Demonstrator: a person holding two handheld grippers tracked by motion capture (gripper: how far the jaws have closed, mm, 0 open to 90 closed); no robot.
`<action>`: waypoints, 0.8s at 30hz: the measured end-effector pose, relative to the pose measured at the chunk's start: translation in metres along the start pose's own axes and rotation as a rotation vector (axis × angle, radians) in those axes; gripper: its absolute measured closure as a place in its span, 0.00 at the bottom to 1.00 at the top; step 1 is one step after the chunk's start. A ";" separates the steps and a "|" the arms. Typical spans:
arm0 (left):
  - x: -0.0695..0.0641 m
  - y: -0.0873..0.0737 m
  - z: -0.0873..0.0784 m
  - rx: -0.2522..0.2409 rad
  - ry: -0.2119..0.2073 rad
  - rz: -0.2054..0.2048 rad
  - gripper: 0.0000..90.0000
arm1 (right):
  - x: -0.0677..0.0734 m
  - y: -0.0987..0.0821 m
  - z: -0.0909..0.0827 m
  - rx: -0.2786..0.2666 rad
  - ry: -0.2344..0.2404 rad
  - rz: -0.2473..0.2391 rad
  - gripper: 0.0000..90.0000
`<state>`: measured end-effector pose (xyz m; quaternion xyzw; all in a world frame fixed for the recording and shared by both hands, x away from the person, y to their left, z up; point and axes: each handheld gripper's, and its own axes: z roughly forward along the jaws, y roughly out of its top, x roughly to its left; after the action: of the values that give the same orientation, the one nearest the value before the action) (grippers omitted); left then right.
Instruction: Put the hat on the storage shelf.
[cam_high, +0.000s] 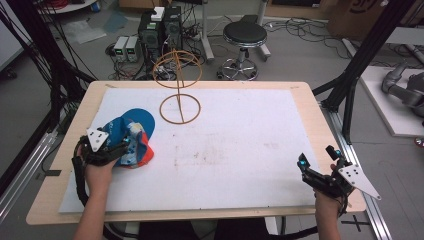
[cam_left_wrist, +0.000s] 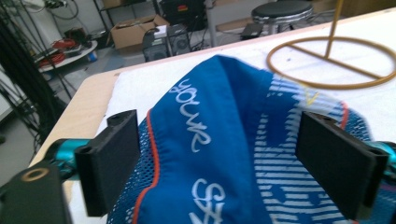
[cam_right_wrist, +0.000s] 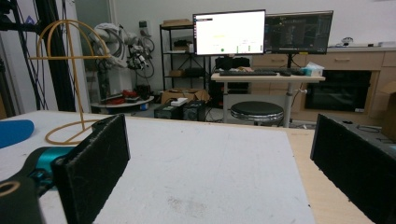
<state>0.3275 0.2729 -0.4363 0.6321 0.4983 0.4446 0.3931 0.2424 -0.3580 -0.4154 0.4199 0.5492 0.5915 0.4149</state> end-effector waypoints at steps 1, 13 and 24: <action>0.001 -0.001 0.001 0.003 0.002 -0.005 0.21 | 0.000 0.000 0.000 0.002 0.000 0.001 0.05; 0.000 -0.003 0.004 0.061 -0.019 -0.025 0.53 | 0.001 0.000 0.001 0.006 -0.007 -0.004 0.05; 0.000 -0.001 0.001 0.048 -0.002 -0.007 0.97 | 0.000 -0.001 0.001 0.005 -0.002 0.002 0.05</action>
<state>0.3281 0.2731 -0.4379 0.6402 0.5103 0.4305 0.3800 0.2433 -0.3575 -0.4161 0.4222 0.5498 0.5901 0.4139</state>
